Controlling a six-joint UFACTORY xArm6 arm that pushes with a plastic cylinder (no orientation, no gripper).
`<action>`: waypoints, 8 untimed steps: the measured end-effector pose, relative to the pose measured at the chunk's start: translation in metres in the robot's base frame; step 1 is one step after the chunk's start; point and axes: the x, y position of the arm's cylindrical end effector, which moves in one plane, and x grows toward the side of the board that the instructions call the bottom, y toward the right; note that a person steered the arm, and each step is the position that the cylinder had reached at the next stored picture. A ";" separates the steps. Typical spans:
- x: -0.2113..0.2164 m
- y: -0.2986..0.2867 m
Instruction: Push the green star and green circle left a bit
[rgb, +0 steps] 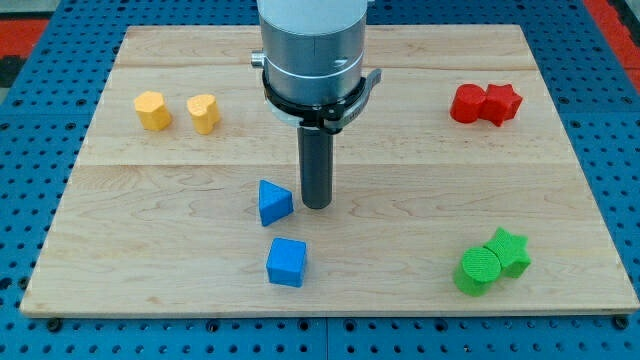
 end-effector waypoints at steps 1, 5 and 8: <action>0.002 0.007; -0.047 0.275; 0.094 0.306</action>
